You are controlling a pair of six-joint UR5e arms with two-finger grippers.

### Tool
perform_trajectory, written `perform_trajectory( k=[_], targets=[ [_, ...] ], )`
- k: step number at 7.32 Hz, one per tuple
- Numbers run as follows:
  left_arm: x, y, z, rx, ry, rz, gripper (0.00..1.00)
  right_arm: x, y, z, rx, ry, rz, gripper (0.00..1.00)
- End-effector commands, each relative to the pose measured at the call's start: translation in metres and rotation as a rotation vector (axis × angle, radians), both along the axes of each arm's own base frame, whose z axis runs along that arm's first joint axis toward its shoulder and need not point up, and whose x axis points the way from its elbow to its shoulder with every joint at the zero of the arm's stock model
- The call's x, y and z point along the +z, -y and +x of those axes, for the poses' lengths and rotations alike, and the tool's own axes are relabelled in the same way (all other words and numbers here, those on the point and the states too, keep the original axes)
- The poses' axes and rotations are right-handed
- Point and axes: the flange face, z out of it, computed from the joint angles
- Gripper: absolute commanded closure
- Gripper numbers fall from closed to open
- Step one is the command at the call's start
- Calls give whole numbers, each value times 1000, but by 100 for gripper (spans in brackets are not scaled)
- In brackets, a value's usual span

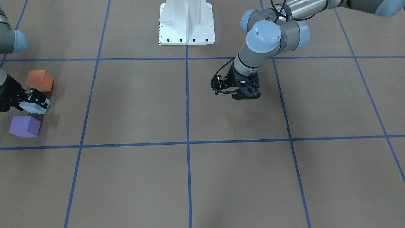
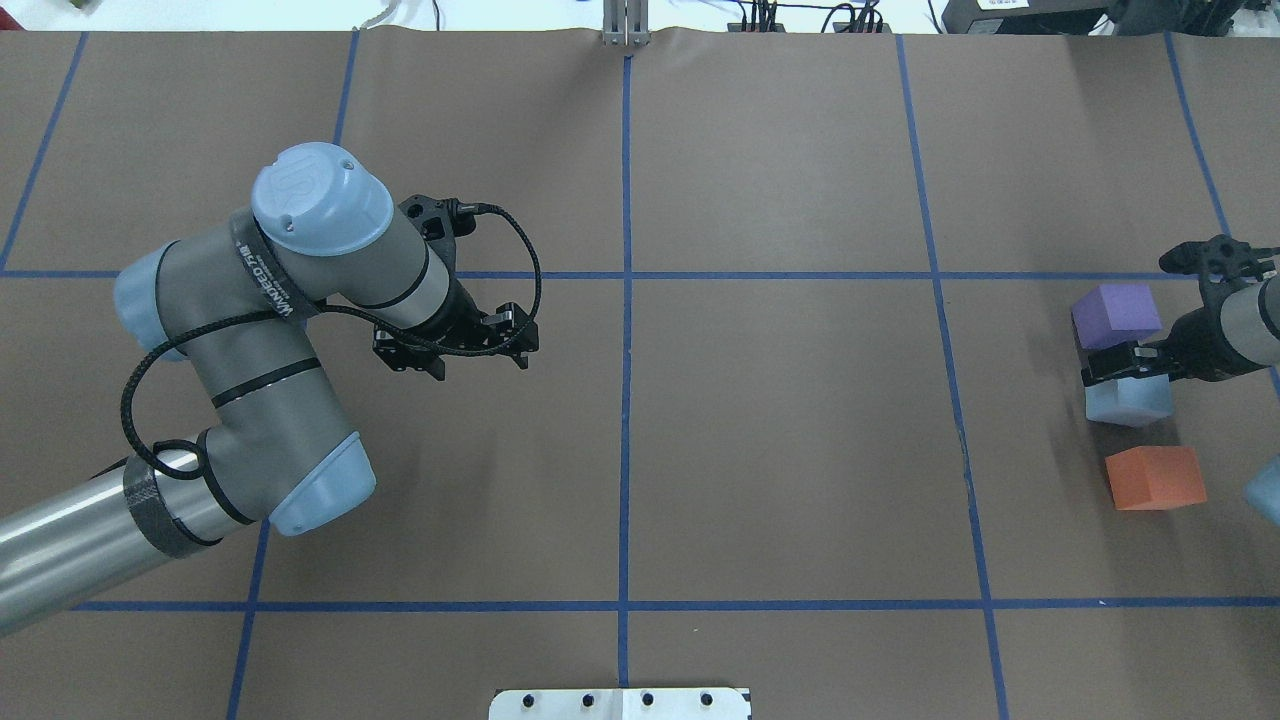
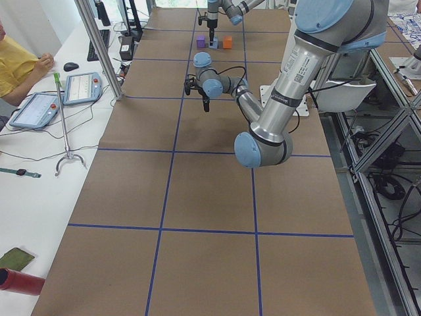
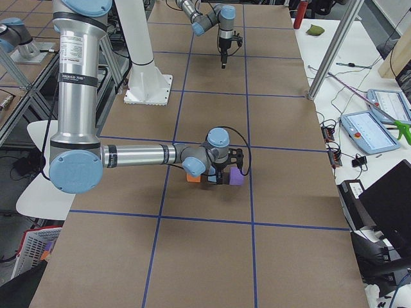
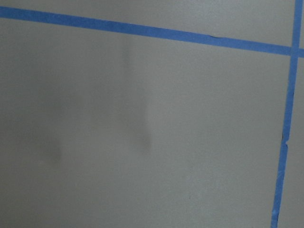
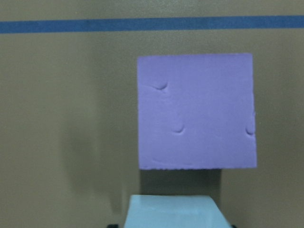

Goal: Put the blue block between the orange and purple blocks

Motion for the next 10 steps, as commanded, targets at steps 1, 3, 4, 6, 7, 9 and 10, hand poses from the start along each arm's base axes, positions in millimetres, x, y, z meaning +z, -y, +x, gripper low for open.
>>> perform_trajectory(
  k=[1,3,4,6,7,9,10],
  targets=[
    [-4,0,0,-1,-4,2,0,-15,-14,13,2,19,23,0],
    [-7,0,0,-8,-9,-4,0,-30,-26,51,38,54,17,0],
    [-11,-1,-1,-13,-14,-7,0,-29,-25,84,60,107,-16,0],
    [8,7,-54,-58,-9,-3,0,-33,-14,133,145,144,-28,0],
    [34,15,-102,-77,11,28,0,-32,-12,142,158,144,-24,0],
    [138,2,-231,59,86,182,0,-27,-8,170,166,115,21,0],
    [178,3,-287,99,104,224,0,-24,-8,187,146,98,52,0]
  ],
)
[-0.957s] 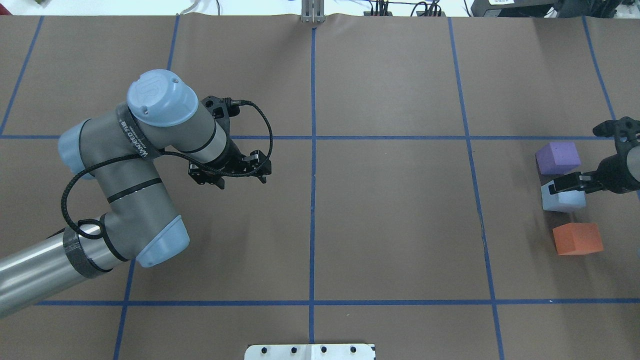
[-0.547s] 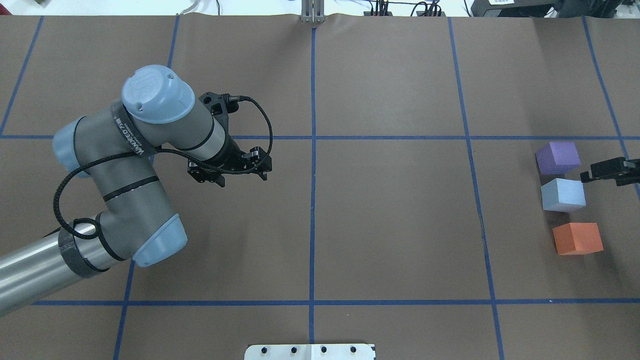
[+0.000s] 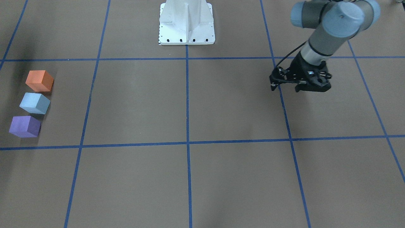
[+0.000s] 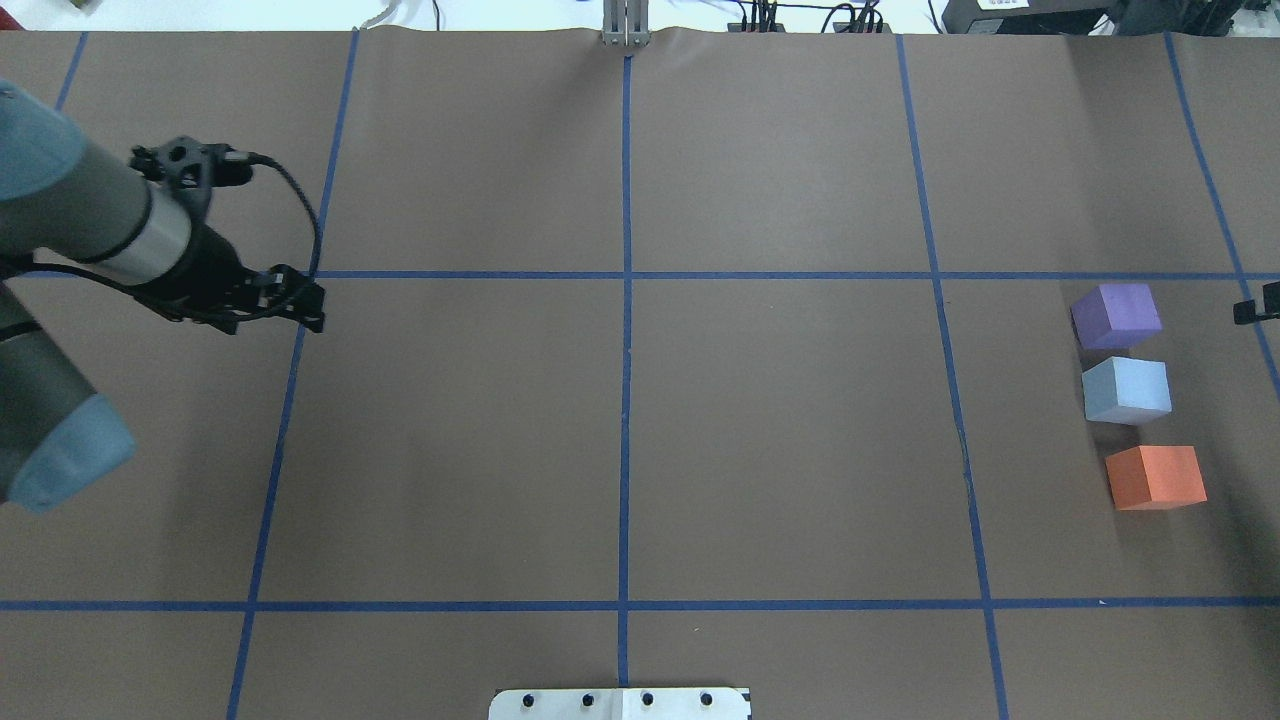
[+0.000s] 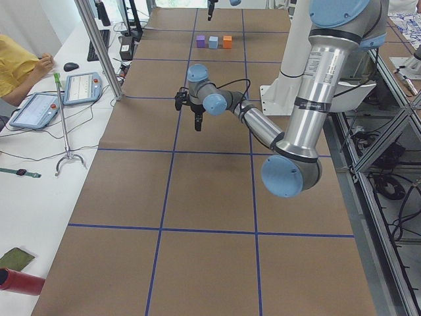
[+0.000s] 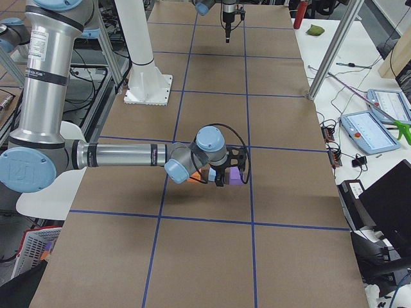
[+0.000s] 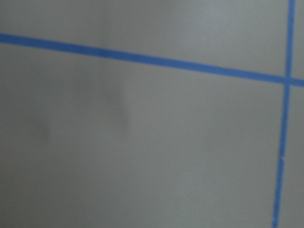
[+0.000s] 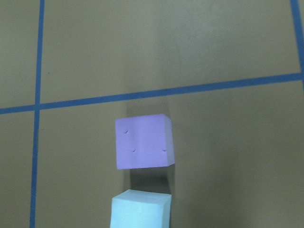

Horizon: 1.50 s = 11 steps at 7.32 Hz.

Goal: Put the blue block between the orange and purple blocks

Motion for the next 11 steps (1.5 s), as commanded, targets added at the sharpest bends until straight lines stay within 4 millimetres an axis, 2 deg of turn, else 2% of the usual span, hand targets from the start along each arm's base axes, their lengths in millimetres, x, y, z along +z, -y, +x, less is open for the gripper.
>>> perform_trajectory(
  k=[1,2,3,4,5,6,8,9,10,11],
  targets=[
    [88,-12,-124,81,58,99,0,12,3,33,-40,-56,42,0],
    [129,-18,-185,98,103,155,0,19,6,49,-74,-97,58,0],
    [168,-13,-242,118,127,213,0,18,13,66,-91,-123,75,0],
    [208,-13,-279,114,91,183,0,16,19,71,-112,-130,73,0],
    [224,-15,-303,93,89,181,0,13,28,70,-133,-139,63,0],
    [232,-27,-306,91,96,170,0,9,37,72,-168,-150,51,0],
    [229,-28,-309,64,97,156,0,-5,47,77,-226,-162,34,0],
    [225,-23,-327,2,134,146,0,-20,42,75,-246,-160,28,0],
    [237,-25,-342,-27,158,123,0,-28,40,70,-259,-160,18,0],
    [253,-26,-342,-26,161,92,0,-30,41,72,-253,-160,21,0]
  ],
)
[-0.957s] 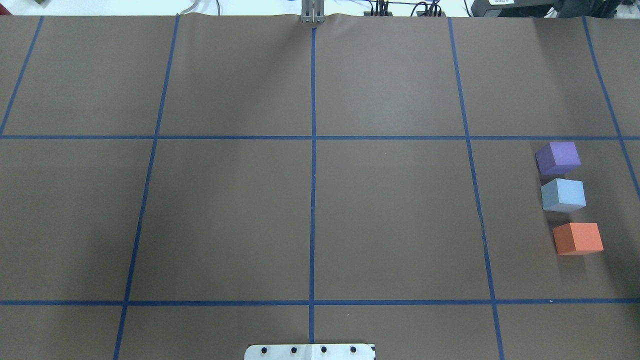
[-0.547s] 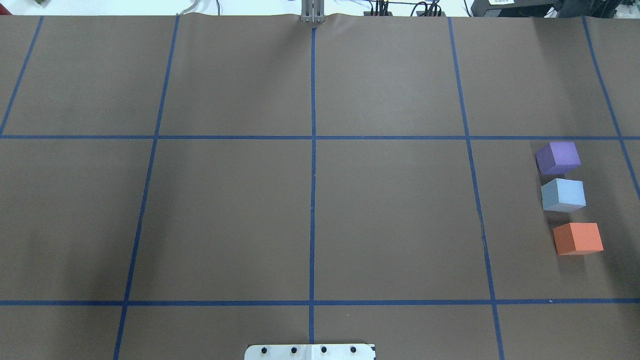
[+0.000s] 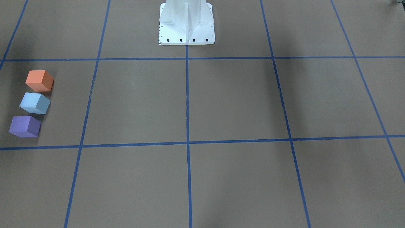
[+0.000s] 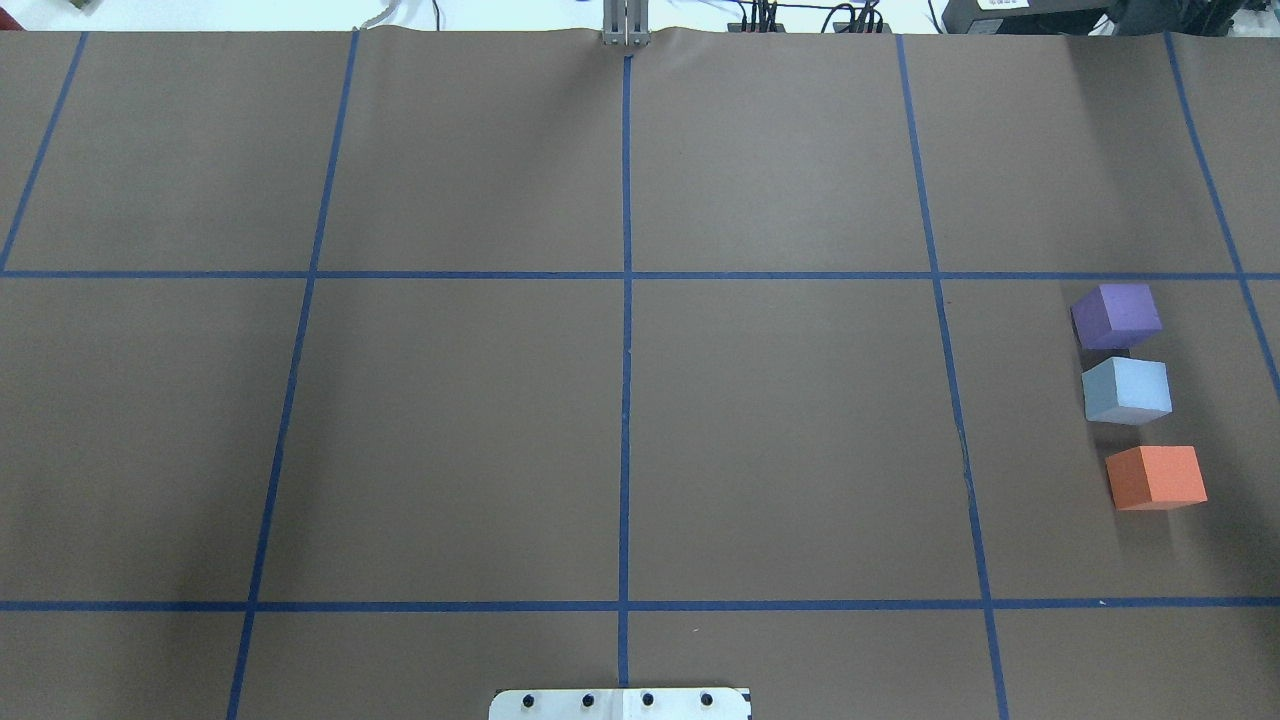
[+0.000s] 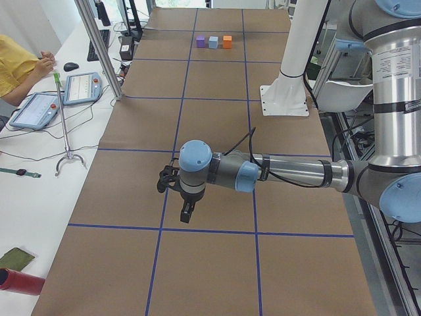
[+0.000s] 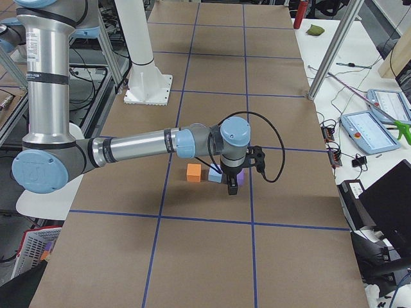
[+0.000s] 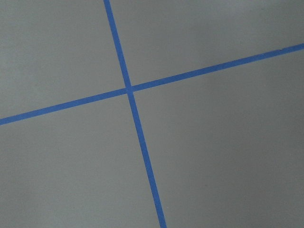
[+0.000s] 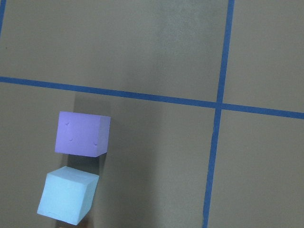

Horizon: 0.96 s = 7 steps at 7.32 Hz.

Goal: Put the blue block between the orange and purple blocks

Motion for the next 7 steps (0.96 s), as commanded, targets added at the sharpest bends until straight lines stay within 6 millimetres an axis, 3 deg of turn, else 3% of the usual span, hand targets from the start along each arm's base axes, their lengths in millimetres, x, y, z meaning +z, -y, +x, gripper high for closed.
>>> perform_trajectory(
  k=[1,4,6,7],
  targets=[
    [12,-8,-7,-23,10,-30,0,-10,-2,4,3,-6,6,0],
    [10,-17,-7,-34,11,-39,0,4,-1,1,-45,-74,32,0],
    [23,-18,-6,-31,11,-65,0,14,-9,3,-63,-75,29,0],
    [15,-16,-6,-34,11,-49,0,17,-11,3,-64,-73,21,0]
  ],
)
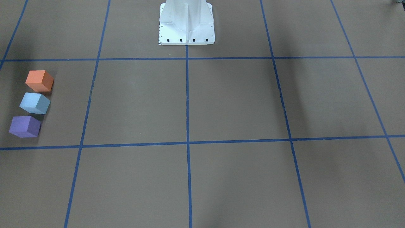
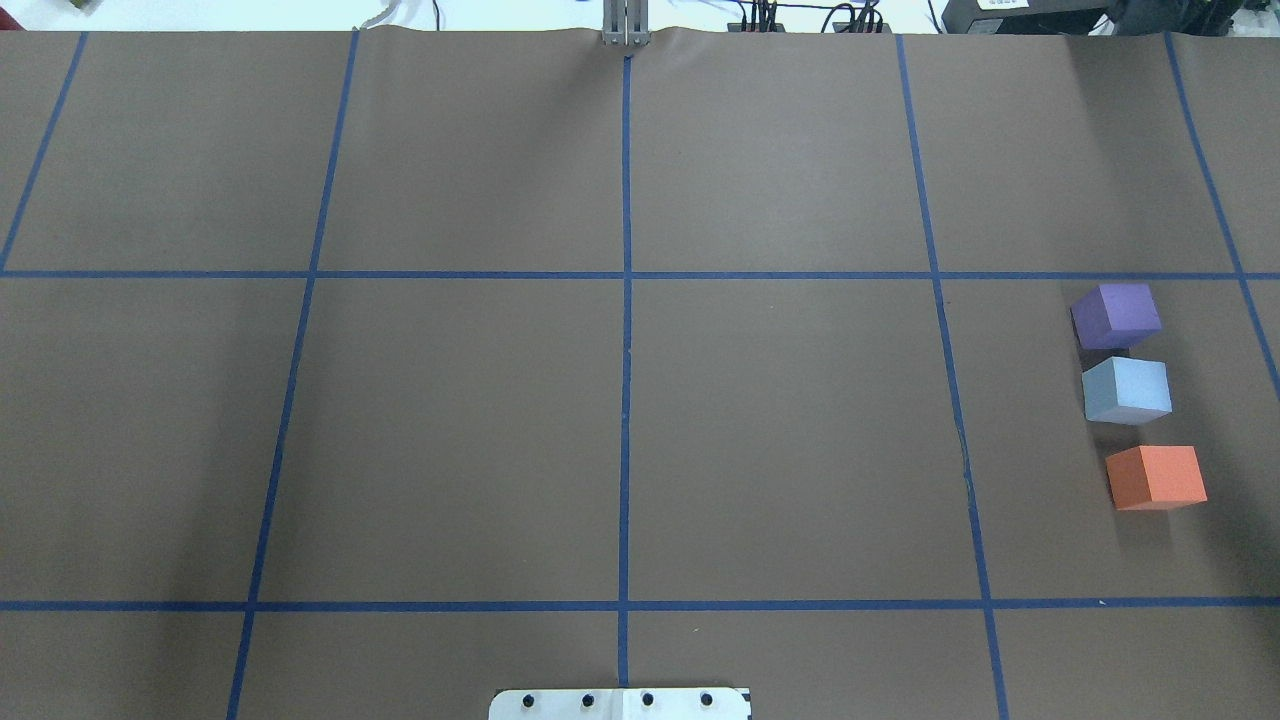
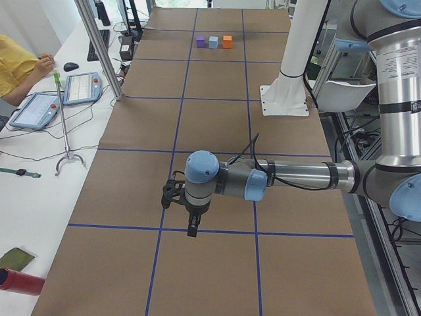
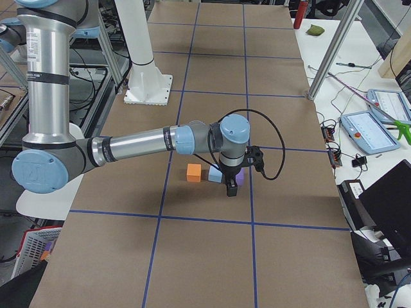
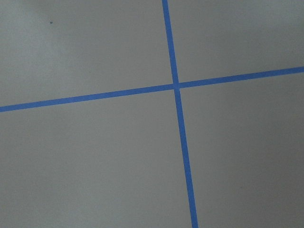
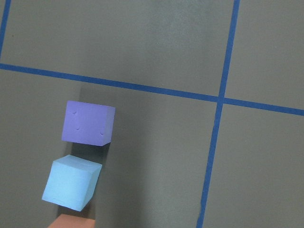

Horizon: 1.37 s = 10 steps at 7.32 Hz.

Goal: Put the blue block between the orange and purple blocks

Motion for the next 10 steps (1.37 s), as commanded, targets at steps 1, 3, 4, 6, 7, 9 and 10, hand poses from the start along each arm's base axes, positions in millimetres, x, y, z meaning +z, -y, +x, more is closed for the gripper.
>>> perform_trajectory(
  k=[1,3,4,6,7,9,10],
  targets=[
    [-7,-1,1,1,-1,29,0,9,-11,0,-6,13,-18,0],
    [-22,0,1,-19,-13,50,0,5,-9,-2,-8,37,-13,0],
    [-23,0,2,-19,-15,50,0,4,-10,-2,-8,39,-10,0],
    [-27,9,21,23,-19,57,0,9,-12,-1,-6,32,-16,0],
    [-18,9,21,24,-10,40,0,11,-12,-1,-6,27,-18,0],
    [3,8,21,33,-13,13,0,-15,-11,1,10,16,29,0],
    [1,8,21,32,-12,13,0,-17,-10,4,16,-12,38,0]
  ],
)
